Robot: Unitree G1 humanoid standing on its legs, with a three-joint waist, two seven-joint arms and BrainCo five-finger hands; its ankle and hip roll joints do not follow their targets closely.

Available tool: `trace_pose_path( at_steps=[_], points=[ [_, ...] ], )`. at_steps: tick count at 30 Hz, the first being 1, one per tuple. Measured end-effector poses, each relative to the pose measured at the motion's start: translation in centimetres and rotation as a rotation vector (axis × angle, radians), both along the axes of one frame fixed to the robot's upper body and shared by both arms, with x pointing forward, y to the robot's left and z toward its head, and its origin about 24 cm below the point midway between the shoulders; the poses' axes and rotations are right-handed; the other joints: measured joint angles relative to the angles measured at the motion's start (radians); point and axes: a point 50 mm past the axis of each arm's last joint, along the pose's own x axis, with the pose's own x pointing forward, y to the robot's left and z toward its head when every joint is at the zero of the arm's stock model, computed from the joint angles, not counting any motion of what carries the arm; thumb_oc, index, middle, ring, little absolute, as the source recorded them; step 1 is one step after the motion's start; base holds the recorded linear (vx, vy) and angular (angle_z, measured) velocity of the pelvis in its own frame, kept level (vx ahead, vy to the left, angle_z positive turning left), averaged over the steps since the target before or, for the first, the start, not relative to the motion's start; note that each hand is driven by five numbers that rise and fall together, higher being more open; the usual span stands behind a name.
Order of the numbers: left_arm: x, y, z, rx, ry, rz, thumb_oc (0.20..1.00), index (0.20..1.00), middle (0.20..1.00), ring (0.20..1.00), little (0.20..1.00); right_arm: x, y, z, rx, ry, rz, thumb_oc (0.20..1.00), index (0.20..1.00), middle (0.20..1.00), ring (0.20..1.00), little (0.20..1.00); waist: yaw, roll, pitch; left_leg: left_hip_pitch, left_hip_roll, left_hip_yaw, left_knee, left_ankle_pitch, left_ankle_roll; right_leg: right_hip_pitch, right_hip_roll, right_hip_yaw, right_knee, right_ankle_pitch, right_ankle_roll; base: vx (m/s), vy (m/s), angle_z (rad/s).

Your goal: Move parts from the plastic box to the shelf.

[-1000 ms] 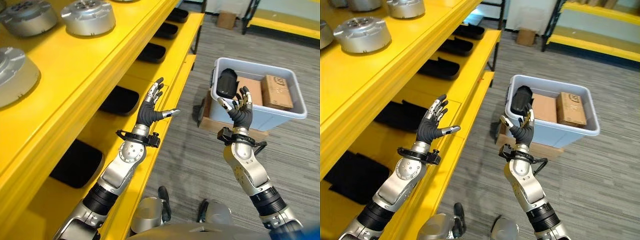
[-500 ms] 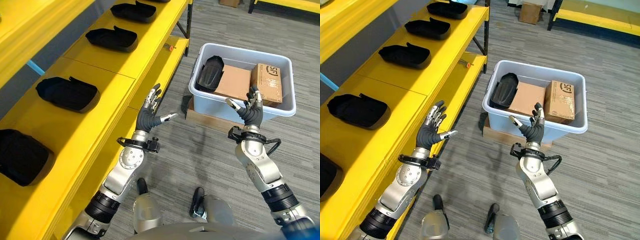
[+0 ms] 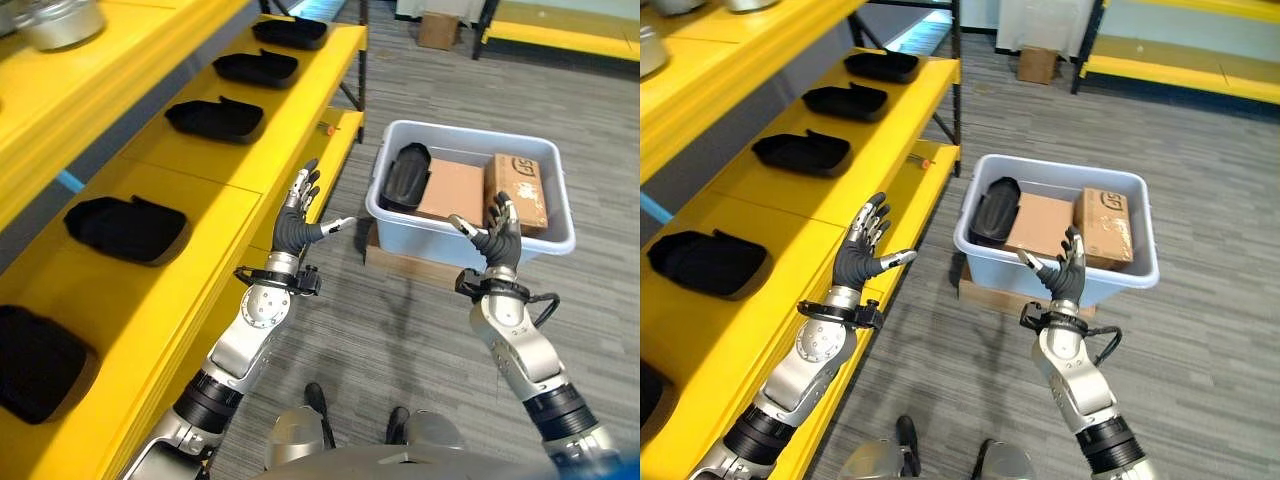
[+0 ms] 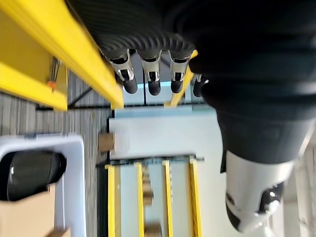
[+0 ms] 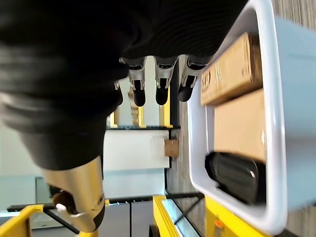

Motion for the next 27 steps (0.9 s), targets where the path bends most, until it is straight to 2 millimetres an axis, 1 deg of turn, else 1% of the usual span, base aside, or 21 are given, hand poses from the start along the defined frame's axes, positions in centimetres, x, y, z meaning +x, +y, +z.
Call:
trace_pose_path(
  at_steps=[2, 3, 5, 6, 7, 9, 11, 13, 16, 18, 20, 21, 22, 23, 24, 25, 26, 27],
  points=[
    [0.0, 0.2, -0.2, 0.019, 0.014, 0.002, 1.000, 1.000, 1.000, 1.000, 1.000, -0.2, 1.3, -0.6, 0.020, 0.022, 0.033, 1.000, 1.000, 1.000, 1.000, 1.000, 0.006, 0.002, 0.002, -0.017, -0.004, 0.009, 0.056, -0.033, -0.006, 0.013, -0.009, 0.007, -0.040, 0.018, 0.012, 0.15, 0.144, -0.04],
    [0.0, 0.3, -0.3, 0.023, 0.019, 0.004, 1.000, 1.000, 1.000, 1.000, 1.000, -0.3, 1.7, -0.8, 0.016, 0.028, 0.053, 1.000, 1.000, 1.000, 1.000, 1.000, 0.009, 0.005, 0.001, -0.013, -0.005, 0.013, 0.071, -0.047, 0.001, 0.015, -0.011, 0.018, -0.040, 0.022, 0.015, 0.15, 0.175, -0.32],
    [-0.1, 0.4, -0.5, 0.021, 0.023, 0.010, 1.000, 1.000, 1.000, 1.000, 1.000, -0.2, 1.7, -0.7, 0.015, 0.020, 0.057, 1.000, 1.000, 1.000, 1.000, 1.000, 0.011, 0.011, 0.005, -0.014, -0.007, -0.004, 0.100, -0.070, 0.009, 0.002, -0.008, 0.060, -0.041, 0.033, 0.017, 0.15, 0.166, -0.64],
    [-0.3, 0.5, -0.8, 0.022, 0.037, 0.013, 1.000, 1.000, 1.000, 1.000, 1.000, -0.2, 1.6, -0.6, 0.008, 0.017, 0.060, 1.000, 1.000, 1.000, 1.000, 1.000, 0.027, 0.014, 0.003, -0.009, -0.002, -0.001, 0.111, -0.093, 0.011, -0.013, -0.004, 0.092, -0.033, 0.035, 0.015, 0.17, 0.122, -0.89],
    [-0.4, 0.5, -0.9, 0.026, 0.040, 0.010, 1.000, 1.000, 1.000, 1.000, 1.000, -0.3, 0.8, -0.5, -0.007, 0.007, 0.038, 1.000, 1.000, 1.000, 1.000, 1.000, 0.019, 0.010, 0.004, 0.001, -0.007, 0.010, 0.090, -0.106, 0.019, -0.027, -0.006, 0.108, -0.015, 0.039, 0.023, 0.15, 0.077, -0.70],
    [-0.4, 0.5, -0.9, 0.025, 0.040, 0.008, 1.000, 1.000, 1.000, 1.000, 1.000, -0.3, 0.1, -0.4, -0.016, 0.006, 0.012, 1.000, 1.000, 1.000, 1.000, 1.000, 0.016, -0.004, 0.009, 0.019, -0.016, 0.021, 0.059, -0.094, 0.020, -0.022, -0.009, 0.114, -0.026, 0.047, 0.029, 0.12, 0.030, -0.20],
    [-0.3, 0.5, -1.0, 0.032, 0.051, 0.007, 1.000, 1.000, 1.000, 1.000, 1.000, -0.3, 0.1, -0.4, -0.016, 0.005, 0.011, 1.000, 1.000, 1.000, 1.000, 1.000, 0.031, -0.018, 0.010, 0.025, -0.020, 0.024, 0.036, -0.079, 0.027, -0.021, -0.008, 0.116, -0.039, 0.056, 0.031, 0.11, 0.004, -0.02],
    [-0.4, 0.5, -1.1, 0.036, 0.056, -0.003, 1.000, 1.000, 1.000, 1.000, 1.000, -0.4, 0.7, -0.5, 0.022, 0.001, -0.014, 1.000, 1.000, 1.000, 1.000, 1.000, 0.046, -0.022, 0.013, 0.030, -0.022, 0.024, 0.024, -0.074, 0.030, -0.004, -0.003, 0.111, -0.071, 0.067, 0.031, 0.07, 0.011, 0.05],
    [-0.8, 0.4, -1.3, 0.035, 0.063, -0.020, 1.000, 1.000, 1.000, 1.000, 1.000, -0.3, 0.9, -0.4, 0.033, -0.001, -0.019, 1.000, 1.000, 1.000, 1.000, 1.000, 0.057, -0.026, 0.015, 0.035, -0.020, 0.018, 0.018, -0.074, 0.030, 0.014, 0.002, 0.103, -0.110, 0.083, 0.032, 0.07, 0.116, -0.02],
    [-1.0, 0.5, -1.6, 0.035, 0.074, -0.025, 1.000, 1.000, 1.000, 1.000, 1.000, -0.1, 0.9, -0.1, 0.030, -0.015, -0.016, 1.000, 1.000, 1.000, 1.000, 1.000, 0.055, -0.027, 0.015, 0.039, -0.020, 0.022, 0.009, -0.074, 0.030, 0.012, 0.004, 0.097, -0.106, 0.084, 0.031, 0.01, 0.122, -0.05],
    [-1.0, 0.4, -1.5, 0.036, 0.068, -0.030, 1.000, 1.000, 1.000, 1.000, 1.000, 0.2, 1.0, 0.4, 0.025, -0.034, -0.011, 1.000, 1.000, 1.000, 1.000, 1.000, 0.055, -0.028, 0.016, 0.041, -0.016, 0.026, 0.010, -0.075, 0.031, -0.001, 0.003, 0.070, -0.066, 0.084, 0.031, 0.05, 0.169, -0.07],
    [-0.8, 0.4, -1.3, 0.039, 0.059, -0.033, 1.000, 1.000, 1.000, 1.000, 1.000, 0.6, 1.1, 0.9, 0.022, -0.053, -0.005, 1.000, 1.000, 1.000, 1.000, 1.000, 0.056, -0.029, 0.018, 0.038, -0.012, 0.030, 0.010, -0.077, 0.034, -0.043, -0.005, 0.044, 0.012, 0.078, 0.039, 0.16, 0.115, -0.26],
    [-0.1, 0.6, -1.0, 0.069, 0.049, -0.050, 1.000, 1.000, 1.000, 1.000, 1.000, 1.4, 1.5, 2.4, 0.021, -0.106, 0.001, 1.000, 1.000, 1.000, 1.000, 1.000, 0.055, -0.043, 0.053, 0.011, -0.037, 0.025, 0.140, -0.178, 0.070, -0.227, -0.125, 0.045, 0.449, 0.042, 0.134, 0.23, -0.052, -0.26],
    [-0.3, 0.7, -1.3, 0.081, 0.060, -0.060, 1.000, 1.000, 1.000, 1.000, 1.000, 1.2, 1.5, 2.0, 0.016, -0.090, 0.000, 1.000, 1.000, 1.000, 1.000, 1.000, 0.062, -0.040, 0.052, 0.022, -0.029, 0.027, 0.152, -0.205, 0.065, -0.313, -0.198, 0.038, 0.593, 0.096, 0.178, 0.21, -0.253, -0.15],
    [-0.6, 0.9, -1.6, 0.086, 0.071, -0.062, 1.000, 1.000, 1.000, 1.000, 1.000, 0.9, 1.3, 1.6, 0.014, -0.071, -0.006, 1.000, 1.000, 1.000, 1.000, 1.000, 0.068, -0.030, 0.041, 0.025, -0.024, 0.030, 0.140, -0.205, 0.065, -0.348, -0.221, 0.026, 0.620, 0.101, 0.180, 0.22, -0.372, 0.09],
    [-0.8, 1.2, -1.7, 0.090, 0.077, -0.057, 1.000, 1.000, 1.000, 1.000, 1.000, 0.8, 1.1, 1.2, 0.014, -0.055, -0.016, 1.000, 1.000, 1.000, 1.000, 1.000, 0.068, -0.025, 0.037, 0.023, -0.024, 0.034, 0.121, -0.196, 0.053, -0.356, -0.240, 0.013, 0.548, 0.099, 0.164, 0.18, -0.365, 0.22],
    [-0.7, 1.6, -1.6, 0.103, 0.075, -0.052, 1.000, 1.000, 1.000, 1.000, 1.000, 0.6, 1.0, 0.6, 0.015, -0.038, -0.027, 1.000, 1.000, 1.000, 1.000, 1.000, 0.077, -0.031, 0.032, 0.023, -0.024, 0.022, 0.103, -0.174, 0.027, -0.334, -0.236, 0.031, 0.333, 0.104, 0.168, 0.21, -0.405, 0.32],
    [-0.6, 2.0, -1.4, 0.119, 0.071, -0.040, 1.000, 1.000, 1.000, 1.000, 1.000, 0.5, 1.2, 0.3, 0.015, -0.025, -0.023, 1.000, 1.000, 1.000, 1.000, 1.000, 0.081, -0.048, 0.028, 0.016, -0.031, 0.022, 0.094, -0.167, 0.032, -0.301, -0.230, 0.071, 0.128, 0.140, 0.179, 0.23, -0.396, 0.32]
  ],
)
